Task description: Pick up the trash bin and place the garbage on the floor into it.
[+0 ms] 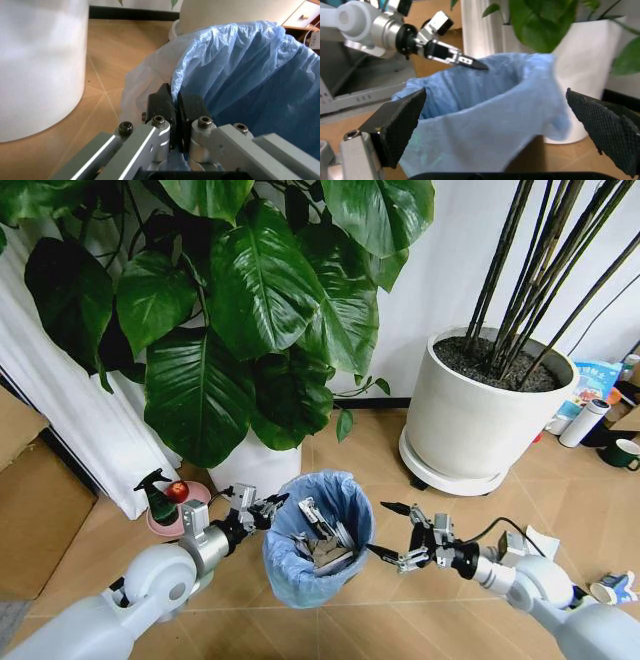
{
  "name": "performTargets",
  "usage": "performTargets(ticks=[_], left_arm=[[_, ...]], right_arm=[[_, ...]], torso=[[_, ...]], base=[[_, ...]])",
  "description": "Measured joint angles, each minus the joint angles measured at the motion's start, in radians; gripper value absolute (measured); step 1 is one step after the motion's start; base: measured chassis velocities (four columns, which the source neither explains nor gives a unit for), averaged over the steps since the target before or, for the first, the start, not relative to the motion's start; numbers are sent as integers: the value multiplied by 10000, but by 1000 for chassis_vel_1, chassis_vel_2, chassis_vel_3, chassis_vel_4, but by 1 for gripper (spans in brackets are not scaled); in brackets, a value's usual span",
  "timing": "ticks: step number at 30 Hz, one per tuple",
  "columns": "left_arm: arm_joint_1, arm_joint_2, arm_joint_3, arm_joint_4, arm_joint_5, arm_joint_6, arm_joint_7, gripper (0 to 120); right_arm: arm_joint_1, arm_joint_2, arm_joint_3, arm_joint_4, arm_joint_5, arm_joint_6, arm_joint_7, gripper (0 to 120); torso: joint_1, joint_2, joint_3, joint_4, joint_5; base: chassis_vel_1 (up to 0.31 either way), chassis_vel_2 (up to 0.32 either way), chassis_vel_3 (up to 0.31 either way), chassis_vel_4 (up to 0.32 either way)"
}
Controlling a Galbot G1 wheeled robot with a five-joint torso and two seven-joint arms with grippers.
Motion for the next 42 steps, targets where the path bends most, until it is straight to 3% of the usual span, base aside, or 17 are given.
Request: performTargets(ticks=[4, 10, 13, 18, 22, 26, 31, 42], left_arm=[[279, 82, -226, -85, 64, 5, 13, 0], [1036, 216, -837, -250, 267, -4, 157, 0], [1356, 261, -1112, -308, 341, -21, 236, 0], [2059, 333, -1728, -424, 510, -99, 388, 0], [2433, 333, -2020, -563, 656, -158, 405, 0], [2556, 327, -2106, -616, 727, -169, 405, 0], [2699, 249, -2224, -708, 797, -180, 377, 0], [3211, -79, -2495, -949, 1145, -209, 236, 0]], right_arm=[[-540, -104, 732, 6, 1, 43, 228, 100], [-2540, -328, 2924, -55, -716, -91, 1499, 100], [-3175, -181, 3504, -117, -1071, -180, 2014, 100], [-4140, 856, 4578, -297, -1569, -427, 3636, 100], [-4455, 2121, 5330, -355, -1811, -766, 4942, 100], [-4566, 2697, 5644, -514, -2055, -645, 5616, 100], [-4707, 3256, 6078, -767, -2265, -103, 5614, 100], [-4459, 4293, 6204, -1436, -1878, -92, 4838, 100]], torso=[[0, 0, 0, 1, 5], [0, 0, 0, 2, -2], [0, 0, -1, -2, -4], [0, 0, -1, 0, 0], [0, 0, -1, 0, -2], [0, 0, -1, 0, -1], [0, 0, 0, -1, -3], [0, 0, 0, 0, -3]], base=[[0, 0, 0, 0], [0, 0, 0, 0], [0, 0, 0, 0], [0, 0, 0, 0], [0, 0, 0, 0], [0, 0, 0, 0], [0, 0, 0, 0], [0, 0, 0, 0]])
